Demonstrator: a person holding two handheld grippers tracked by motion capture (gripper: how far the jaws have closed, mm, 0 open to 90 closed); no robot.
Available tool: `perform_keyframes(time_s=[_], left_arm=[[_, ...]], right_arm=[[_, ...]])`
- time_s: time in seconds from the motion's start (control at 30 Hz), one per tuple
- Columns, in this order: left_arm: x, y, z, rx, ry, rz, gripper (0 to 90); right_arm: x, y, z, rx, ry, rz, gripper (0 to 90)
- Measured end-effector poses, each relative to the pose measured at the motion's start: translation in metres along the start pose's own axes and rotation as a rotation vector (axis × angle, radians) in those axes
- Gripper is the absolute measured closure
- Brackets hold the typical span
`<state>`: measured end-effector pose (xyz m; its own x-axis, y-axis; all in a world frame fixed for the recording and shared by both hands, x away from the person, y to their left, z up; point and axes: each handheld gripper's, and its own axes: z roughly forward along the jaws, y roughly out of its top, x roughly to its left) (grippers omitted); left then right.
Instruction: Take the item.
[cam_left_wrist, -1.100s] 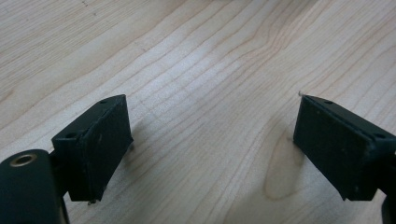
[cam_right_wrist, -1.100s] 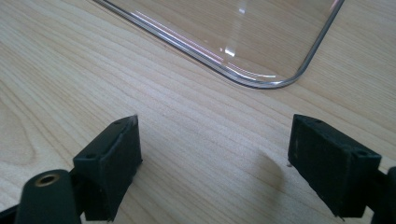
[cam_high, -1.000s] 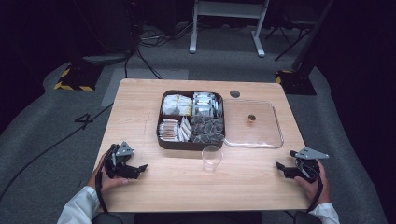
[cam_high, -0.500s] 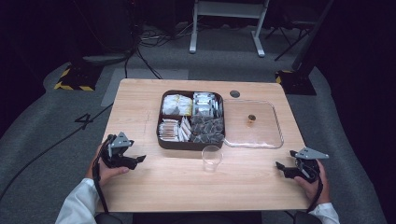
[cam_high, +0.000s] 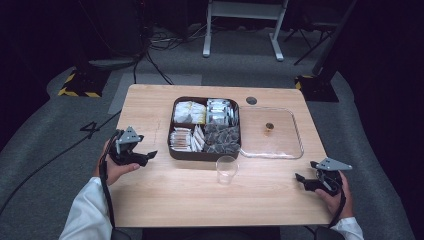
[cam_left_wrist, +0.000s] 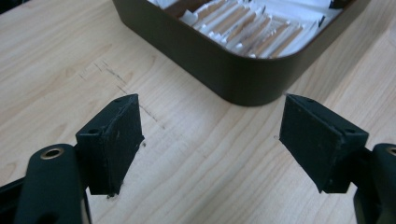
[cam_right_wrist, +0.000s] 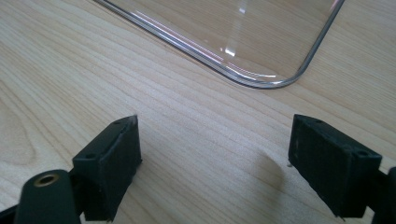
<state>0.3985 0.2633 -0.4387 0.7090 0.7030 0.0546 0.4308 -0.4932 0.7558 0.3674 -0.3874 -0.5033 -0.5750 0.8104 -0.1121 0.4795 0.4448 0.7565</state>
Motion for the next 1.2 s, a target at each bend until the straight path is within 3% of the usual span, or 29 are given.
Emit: perform_keyframes(time_s=[0.23,0.57,1.2], left_arm=[[0.010,0.014,0.002,-0.031,0.014,0.004,21.3],[0.021,0.045,0.014,-0.063,-0.004,0.008,21.8],[0.028,0.081,0.041,-0.063,-0.020,0.052,24.5]], right_arm=[[0.000,0.000,0.000,-0.001,-0.001,-0.001,17.3],[0.000,0.000,0.000,-0.001,-0.002,-0.001,17.2],[0.000,0.000,0.000,-0.002,-0.002,0.000,17.3]])
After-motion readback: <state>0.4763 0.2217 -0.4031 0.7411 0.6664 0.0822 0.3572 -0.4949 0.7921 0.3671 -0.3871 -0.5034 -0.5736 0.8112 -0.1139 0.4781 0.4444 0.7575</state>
